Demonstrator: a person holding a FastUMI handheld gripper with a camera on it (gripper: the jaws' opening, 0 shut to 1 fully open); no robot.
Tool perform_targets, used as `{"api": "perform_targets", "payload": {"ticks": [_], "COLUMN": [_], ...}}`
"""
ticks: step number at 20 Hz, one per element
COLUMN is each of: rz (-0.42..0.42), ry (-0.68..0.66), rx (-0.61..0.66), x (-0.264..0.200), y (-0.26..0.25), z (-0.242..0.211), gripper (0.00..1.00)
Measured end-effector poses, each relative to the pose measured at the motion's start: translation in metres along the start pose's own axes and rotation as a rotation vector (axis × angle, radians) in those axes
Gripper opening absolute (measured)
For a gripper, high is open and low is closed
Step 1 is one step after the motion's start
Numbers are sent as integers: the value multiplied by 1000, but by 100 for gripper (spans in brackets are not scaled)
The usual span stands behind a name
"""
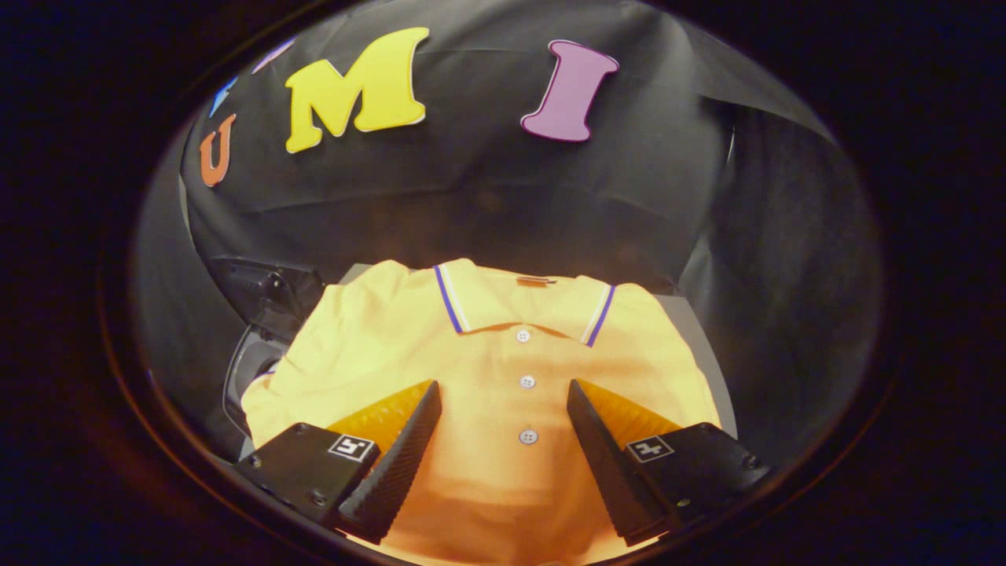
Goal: Put the clothes into the washing machine and then close the washing machine lid.
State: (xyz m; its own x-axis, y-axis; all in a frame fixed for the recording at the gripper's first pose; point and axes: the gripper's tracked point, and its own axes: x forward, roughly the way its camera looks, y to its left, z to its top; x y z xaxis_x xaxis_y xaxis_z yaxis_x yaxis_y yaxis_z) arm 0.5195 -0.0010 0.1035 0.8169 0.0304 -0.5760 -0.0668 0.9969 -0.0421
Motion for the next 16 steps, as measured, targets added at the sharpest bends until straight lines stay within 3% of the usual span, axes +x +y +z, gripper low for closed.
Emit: {"api": "perform_targets", "payload": {"ticks": [6, 8, 14, 16], "rz": [34, 10, -47, -46], "ry": [53, 41, -38, -42], "rx": [36, 54, 9, 4], "x": [-4, 1, 3, 0], "y": [2, -4, -10, -10], "z": [-2, 0, 0, 0], "gripper": [97, 94, 23, 12]}}
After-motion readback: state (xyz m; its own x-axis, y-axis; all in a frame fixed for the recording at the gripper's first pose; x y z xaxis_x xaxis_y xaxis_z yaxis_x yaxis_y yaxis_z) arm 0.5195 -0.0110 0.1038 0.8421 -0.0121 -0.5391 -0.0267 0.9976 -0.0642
